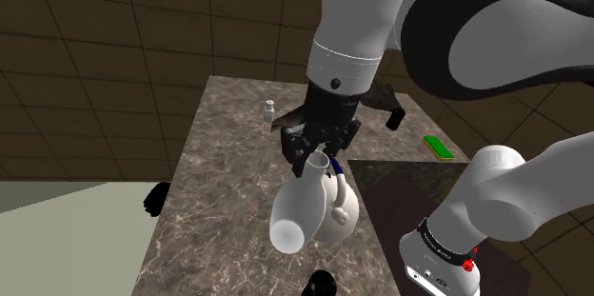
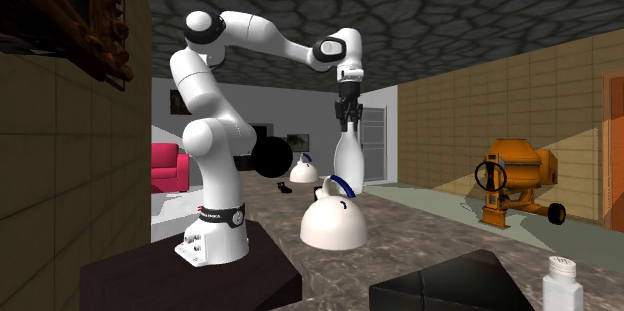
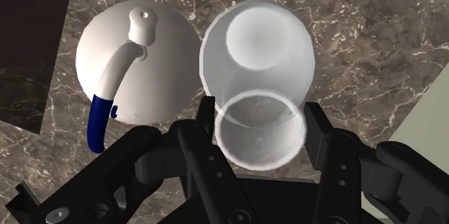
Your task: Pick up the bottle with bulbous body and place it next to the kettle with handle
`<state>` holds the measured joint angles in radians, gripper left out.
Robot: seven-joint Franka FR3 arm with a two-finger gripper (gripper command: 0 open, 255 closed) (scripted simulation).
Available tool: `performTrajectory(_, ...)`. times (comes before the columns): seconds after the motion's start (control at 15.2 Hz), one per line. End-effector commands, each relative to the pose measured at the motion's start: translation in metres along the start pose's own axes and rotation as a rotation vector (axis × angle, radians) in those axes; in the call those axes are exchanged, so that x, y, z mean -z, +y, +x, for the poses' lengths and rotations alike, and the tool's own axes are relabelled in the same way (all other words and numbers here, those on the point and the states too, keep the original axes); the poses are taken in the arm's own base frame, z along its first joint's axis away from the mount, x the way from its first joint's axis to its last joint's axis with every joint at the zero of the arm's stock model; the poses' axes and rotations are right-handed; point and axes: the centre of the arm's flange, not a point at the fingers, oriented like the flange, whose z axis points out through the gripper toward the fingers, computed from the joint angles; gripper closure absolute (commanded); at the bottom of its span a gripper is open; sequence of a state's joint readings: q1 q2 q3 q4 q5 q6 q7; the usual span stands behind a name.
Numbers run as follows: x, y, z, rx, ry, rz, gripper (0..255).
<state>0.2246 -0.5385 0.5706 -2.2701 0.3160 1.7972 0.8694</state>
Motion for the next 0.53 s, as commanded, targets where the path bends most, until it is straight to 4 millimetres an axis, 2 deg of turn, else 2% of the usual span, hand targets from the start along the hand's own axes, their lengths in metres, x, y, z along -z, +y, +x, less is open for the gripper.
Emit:
performTrajectory(0.0, -0.01, 0.0, 0.001, 0.0, 0.001, 0.001, 255)
performTrajectory(0.46, -0.047, 0.001, 0.002, 0.0, 0.001, 0.001, 255)
